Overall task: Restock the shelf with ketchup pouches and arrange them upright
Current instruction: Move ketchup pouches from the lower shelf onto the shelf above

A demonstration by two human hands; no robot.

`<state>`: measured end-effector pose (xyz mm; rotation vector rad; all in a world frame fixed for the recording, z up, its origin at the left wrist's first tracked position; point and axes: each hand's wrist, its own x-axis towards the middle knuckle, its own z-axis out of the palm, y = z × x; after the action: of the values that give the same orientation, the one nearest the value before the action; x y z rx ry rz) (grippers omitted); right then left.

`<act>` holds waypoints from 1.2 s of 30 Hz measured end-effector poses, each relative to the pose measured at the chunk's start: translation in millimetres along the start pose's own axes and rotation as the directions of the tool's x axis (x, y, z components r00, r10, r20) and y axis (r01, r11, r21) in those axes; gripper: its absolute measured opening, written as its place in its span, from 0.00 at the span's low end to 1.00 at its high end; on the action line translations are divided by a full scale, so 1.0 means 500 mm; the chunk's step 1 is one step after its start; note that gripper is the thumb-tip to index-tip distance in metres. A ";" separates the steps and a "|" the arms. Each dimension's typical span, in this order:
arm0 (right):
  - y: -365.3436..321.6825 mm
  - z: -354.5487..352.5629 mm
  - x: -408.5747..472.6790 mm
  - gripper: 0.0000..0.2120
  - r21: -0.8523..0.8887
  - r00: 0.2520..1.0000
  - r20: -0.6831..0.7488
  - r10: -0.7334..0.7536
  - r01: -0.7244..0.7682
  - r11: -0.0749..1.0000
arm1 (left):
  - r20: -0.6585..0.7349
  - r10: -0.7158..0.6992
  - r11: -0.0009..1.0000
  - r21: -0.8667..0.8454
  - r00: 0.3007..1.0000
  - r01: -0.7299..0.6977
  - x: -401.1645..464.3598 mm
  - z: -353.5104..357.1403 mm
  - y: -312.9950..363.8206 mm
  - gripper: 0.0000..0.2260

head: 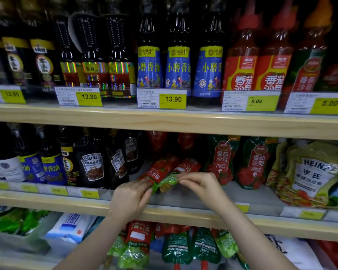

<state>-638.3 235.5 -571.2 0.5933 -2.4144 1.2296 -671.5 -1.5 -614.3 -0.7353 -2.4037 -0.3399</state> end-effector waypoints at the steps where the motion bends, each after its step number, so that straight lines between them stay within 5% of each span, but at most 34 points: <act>1: -0.013 0.000 -0.006 0.07 0.023 0.999 -0.028 0.016 -0.015 1.000 | -0.008 -0.006 1.000 0.001 1.000 0.006 0.003 -0.004 0.002 0.23; 9: -0.080 -0.017 -0.017 0.08 0.210 0.976 -0.199 0.087 -0.044 0.977 | 0.121 -0.113 0.920 -0.361 0.986 0.150 0.043 0.013 0.062 0.34; 14: -0.094 -0.025 -0.009 0.11 0.422 0.923 -0.323 0.208 -0.056 0.905 | 0.143 -0.113 0.809 -0.562 0.983 0.175 0.070 0.016 0.076 0.16; 25: -0.081 -0.014 0.041 0.08 0.599 0.864 -0.222 0.452 -0.245 0.762 | 0.235 -0.184 0.712 -0.637 0.955 0.294 0.100 0.010 0.094 0.20; 27: -0.074 -0.007 0.031 0.07 0.569 0.862 -0.234 0.450 -0.253 0.782 | 0.238 -0.148 0.767 -0.585 0.960 0.264 0.088 0.010 0.079 0.25; 30: -0.049 0.014 -0.009 0.08 0.325 0.882 -0.218 0.417 -0.337 0.884 | 0.186 -0.105 0.959 -0.241 0.977 0.149 0.052 0.007 0.017 0.23; 33: -0.032 0.045 -0.020 0.23 -0.040 0.865 -0.207 0.458 -0.475 0.879 | 0.164 -0.037 0.999 -0.021 0.986 0.041 0.010 0.000 -0.032 0.24; 36: -0.019 0.057 -0.005 0.22 -0.069 0.843 -0.270 0.466 -0.499 0.864 | 0.088 0.001 0.999 0.050 0.996 -0.005 -0.006 -0.002 -0.028 0.25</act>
<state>-634.8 207.7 -581.9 -0.2266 -2.4790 1.2136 -677.1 -14.6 -616.1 -0.7457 -2.4840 -0.2497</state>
